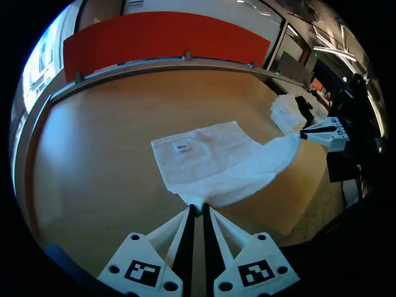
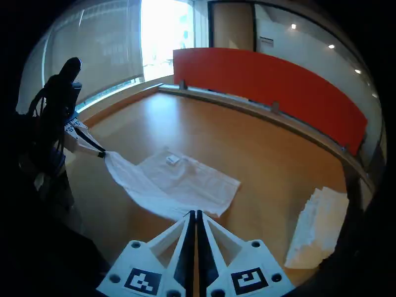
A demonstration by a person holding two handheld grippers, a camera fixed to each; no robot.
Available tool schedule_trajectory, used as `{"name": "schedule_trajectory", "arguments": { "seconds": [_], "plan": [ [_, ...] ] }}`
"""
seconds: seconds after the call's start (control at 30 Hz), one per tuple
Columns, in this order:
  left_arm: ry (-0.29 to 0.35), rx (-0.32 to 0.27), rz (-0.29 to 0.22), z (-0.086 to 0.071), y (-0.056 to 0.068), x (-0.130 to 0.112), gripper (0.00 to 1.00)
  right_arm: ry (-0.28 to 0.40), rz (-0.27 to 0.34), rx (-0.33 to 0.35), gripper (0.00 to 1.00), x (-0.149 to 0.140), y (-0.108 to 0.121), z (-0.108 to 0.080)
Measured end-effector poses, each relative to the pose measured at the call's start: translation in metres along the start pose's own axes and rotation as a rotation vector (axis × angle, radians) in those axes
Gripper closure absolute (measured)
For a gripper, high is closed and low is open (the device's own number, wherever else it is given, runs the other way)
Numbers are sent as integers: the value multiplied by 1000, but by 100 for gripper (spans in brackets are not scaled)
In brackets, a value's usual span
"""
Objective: Fold towel
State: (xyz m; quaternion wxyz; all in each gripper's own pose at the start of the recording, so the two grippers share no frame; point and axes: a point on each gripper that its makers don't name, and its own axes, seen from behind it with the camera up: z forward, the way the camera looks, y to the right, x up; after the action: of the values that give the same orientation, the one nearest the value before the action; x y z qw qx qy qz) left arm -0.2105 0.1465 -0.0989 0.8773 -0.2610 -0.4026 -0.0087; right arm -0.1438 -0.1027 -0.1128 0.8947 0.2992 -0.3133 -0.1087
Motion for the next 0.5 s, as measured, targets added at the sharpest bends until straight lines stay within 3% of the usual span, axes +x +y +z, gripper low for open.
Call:
{"name": "schedule_trajectory", "arguments": {
  "seconds": [0.5],
  "plan": [
    [11, 37, -37, 28, -20, 28, 88, -3, -10, -20, 98, 12, 25, 29]
  ]
}}
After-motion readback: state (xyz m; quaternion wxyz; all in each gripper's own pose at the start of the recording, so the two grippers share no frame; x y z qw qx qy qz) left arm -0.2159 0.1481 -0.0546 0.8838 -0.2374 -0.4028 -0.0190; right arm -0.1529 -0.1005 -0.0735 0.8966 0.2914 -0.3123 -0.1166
